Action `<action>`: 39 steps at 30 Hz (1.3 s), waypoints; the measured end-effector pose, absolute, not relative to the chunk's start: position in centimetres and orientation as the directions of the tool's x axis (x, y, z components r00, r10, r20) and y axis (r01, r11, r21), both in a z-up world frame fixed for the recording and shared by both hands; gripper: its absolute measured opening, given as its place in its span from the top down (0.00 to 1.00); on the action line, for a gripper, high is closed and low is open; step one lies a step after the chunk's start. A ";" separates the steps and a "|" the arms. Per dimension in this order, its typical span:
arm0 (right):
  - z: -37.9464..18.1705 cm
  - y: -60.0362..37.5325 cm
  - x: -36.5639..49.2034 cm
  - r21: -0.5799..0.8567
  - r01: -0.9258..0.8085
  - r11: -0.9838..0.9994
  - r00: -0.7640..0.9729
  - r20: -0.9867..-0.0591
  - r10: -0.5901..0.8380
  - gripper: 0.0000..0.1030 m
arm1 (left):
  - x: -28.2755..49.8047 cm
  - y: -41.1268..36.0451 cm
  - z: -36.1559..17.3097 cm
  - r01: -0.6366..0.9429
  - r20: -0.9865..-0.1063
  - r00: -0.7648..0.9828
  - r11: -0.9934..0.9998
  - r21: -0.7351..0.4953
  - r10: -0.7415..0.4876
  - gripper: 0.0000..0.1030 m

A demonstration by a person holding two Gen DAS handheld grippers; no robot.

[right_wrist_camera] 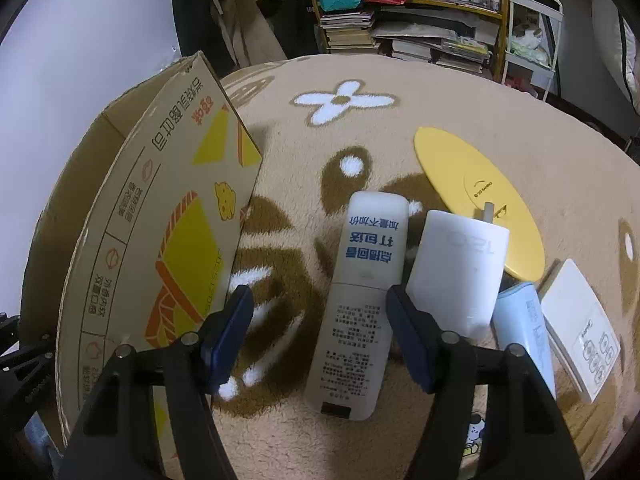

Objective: Organize rigid objects
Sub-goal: 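Reach to the white lotion bottle and close the right gripper on it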

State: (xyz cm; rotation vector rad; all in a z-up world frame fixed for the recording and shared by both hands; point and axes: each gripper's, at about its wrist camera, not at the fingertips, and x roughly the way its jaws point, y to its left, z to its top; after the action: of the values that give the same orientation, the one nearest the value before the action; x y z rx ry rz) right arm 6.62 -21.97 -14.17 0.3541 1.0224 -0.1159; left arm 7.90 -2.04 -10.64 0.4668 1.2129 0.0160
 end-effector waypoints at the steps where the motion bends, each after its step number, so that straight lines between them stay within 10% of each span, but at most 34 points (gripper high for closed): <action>1: -14.2 -21.9 6.7 0.234 0.262 0.936 0.520 -0.852 0.067 0.29 | 7.9 -2.0 -10.6 0.234 -0.896 0.362 0.905 0.355 0.258 0.74; 39: -16.2 -21.5 6.9 0.091 0.302 0.949 0.401 -0.915 -0.040 0.48 | 7.9 -2.1 -10.5 0.234 -0.896 0.358 0.904 0.358 0.262 0.74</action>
State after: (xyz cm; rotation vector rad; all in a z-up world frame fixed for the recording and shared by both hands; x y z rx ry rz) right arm 6.93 -21.50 -16.23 0.2587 1.1412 -0.2188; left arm 7.91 -2.10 -10.50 0.4711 1.2180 0.0190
